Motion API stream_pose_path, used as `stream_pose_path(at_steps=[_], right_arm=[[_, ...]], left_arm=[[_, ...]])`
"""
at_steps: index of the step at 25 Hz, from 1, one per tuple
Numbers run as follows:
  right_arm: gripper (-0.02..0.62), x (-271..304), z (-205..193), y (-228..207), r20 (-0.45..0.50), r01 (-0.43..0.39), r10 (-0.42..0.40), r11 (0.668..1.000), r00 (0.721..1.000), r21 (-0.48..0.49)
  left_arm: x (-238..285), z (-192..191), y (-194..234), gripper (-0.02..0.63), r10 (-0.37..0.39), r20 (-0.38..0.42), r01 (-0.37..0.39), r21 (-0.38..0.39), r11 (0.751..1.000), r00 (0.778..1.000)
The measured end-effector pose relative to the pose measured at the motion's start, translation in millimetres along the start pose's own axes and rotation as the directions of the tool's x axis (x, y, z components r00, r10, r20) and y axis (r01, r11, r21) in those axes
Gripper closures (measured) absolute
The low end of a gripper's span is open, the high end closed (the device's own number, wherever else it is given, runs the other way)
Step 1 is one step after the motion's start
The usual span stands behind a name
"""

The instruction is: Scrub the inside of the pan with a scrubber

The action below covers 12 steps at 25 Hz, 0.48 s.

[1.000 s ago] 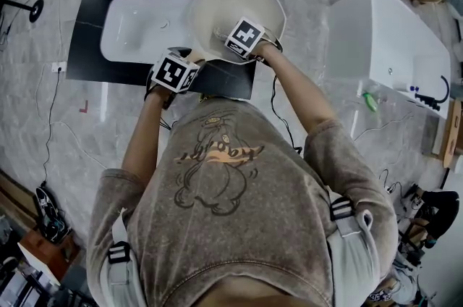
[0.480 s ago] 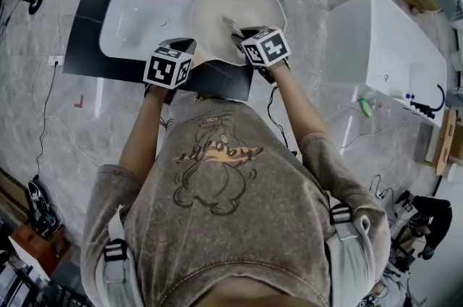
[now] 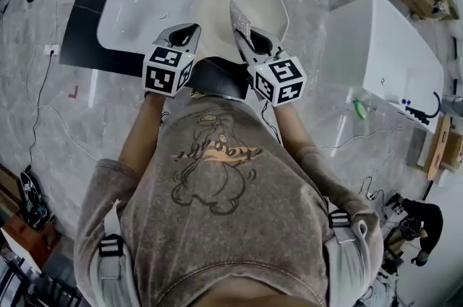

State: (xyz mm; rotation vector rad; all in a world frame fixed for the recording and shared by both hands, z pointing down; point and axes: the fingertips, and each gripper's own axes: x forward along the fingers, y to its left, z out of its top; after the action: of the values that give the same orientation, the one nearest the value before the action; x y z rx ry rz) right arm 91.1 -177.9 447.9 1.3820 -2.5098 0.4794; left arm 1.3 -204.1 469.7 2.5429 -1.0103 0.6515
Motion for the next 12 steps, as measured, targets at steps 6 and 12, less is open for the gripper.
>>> stream_pose_path(at_steps=[6, 12], right_arm=[[0.518, -31, 30, -7, 0.246, 0.117, -0.112, 0.993, 0.963, -0.005], [0.518, -40, 33, -11, 0.315, 0.169, -0.159, 0.986, 0.936, -0.004]], left_arm=[[-16, 36, -9, 0.589, -0.003, 0.238, -0.013, 0.064, 0.998, 0.971], [-32, 52, -7, 0.589, -0.006, 0.394, -0.031, 0.089, 0.996, 0.919]])
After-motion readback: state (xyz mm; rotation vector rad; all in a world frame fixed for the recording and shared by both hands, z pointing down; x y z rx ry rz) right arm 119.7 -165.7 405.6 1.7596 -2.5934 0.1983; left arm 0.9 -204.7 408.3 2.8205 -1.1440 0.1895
